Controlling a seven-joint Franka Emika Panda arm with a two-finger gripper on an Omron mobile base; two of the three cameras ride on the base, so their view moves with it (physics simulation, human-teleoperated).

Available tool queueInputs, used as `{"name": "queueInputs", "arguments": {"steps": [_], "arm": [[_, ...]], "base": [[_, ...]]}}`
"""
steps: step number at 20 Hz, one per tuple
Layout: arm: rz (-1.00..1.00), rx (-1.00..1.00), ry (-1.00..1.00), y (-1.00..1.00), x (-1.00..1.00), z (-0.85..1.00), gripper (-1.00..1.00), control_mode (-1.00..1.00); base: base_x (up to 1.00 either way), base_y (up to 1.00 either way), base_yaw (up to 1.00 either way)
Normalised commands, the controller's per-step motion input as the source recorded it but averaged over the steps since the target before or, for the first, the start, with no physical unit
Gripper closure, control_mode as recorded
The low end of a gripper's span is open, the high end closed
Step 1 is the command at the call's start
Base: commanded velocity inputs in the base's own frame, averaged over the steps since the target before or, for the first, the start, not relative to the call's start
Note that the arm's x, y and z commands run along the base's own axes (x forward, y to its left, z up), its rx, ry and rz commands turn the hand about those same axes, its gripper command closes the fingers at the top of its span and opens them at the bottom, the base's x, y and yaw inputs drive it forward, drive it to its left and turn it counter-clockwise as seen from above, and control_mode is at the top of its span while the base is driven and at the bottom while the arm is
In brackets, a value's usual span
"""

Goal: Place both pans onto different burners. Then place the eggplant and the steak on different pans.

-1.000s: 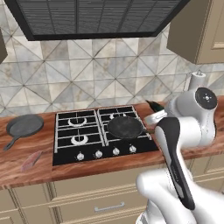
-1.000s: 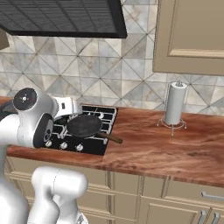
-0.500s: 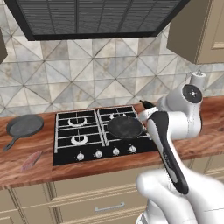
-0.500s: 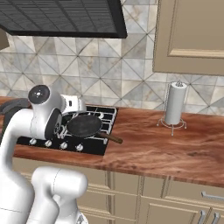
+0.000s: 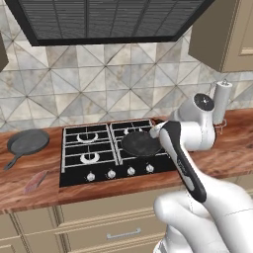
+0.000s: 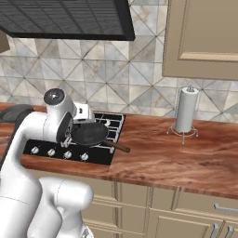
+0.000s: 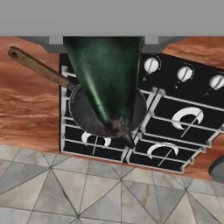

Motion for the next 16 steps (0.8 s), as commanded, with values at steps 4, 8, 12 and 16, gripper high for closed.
{"name": "queueInputs", "arguments": {"steps": [4,8,12,16], "arm": [[0.00,0.00,0.00,0.12,0.23,-0.41,1.00,-1.00],[0.00,0.00,0.00,0.14,0.36,-0.23,1.00,-1.00],[0.00,0.00,0.00,0.07,0.43,-0.23,1.00,-1.00],[0.00,0.00,0.00,0.01,0.41,-0.25,1.00,-1.00]], "base": [[0.00,0.00,0.00],[0.00,0.00,0.00],[0.00,0.00,0.00],[0.00,0.00,0.00]]}}
